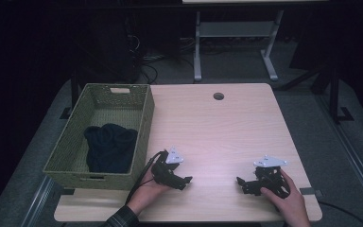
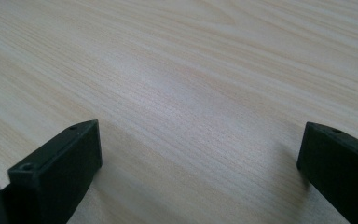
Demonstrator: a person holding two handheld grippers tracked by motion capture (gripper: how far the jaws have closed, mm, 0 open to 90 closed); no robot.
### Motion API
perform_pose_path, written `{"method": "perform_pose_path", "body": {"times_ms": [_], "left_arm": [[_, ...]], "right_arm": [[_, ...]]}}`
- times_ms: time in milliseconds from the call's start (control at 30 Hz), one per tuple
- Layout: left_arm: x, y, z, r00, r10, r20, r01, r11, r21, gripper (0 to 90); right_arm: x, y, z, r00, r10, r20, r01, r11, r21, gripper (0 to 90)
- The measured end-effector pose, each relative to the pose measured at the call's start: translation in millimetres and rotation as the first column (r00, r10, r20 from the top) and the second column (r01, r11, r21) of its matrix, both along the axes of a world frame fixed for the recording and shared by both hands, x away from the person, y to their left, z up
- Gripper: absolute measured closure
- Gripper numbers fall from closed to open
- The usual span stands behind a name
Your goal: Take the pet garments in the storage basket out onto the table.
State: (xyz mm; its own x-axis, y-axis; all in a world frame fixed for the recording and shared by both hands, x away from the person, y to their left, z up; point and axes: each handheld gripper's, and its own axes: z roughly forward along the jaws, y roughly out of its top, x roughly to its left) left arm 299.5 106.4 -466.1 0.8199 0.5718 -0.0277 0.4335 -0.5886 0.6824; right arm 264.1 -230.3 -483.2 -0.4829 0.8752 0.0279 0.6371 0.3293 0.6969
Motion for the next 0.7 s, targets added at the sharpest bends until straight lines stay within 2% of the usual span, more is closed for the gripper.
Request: {"method": "perform_pose_path", "body": {"times_ms": [300,700], "left_arm": [[1.4,2.3,4.8,1.0000,0.002,-0.009,-0.002,0.9999,-0.011,14.2],[2.2,2.4,11.9,1.0000,0.002,0.002,-0.002,0.9998,-0.019,14.2]], "right_arm": [[0.0,0.0,0.0,1.0000,0.000,0.000,0.000,1.000,0.000,0.0],[0.0,-0.1,0.0,1.0000,0.000,0.000,0.000,1.000,0.000,0.0]]}}
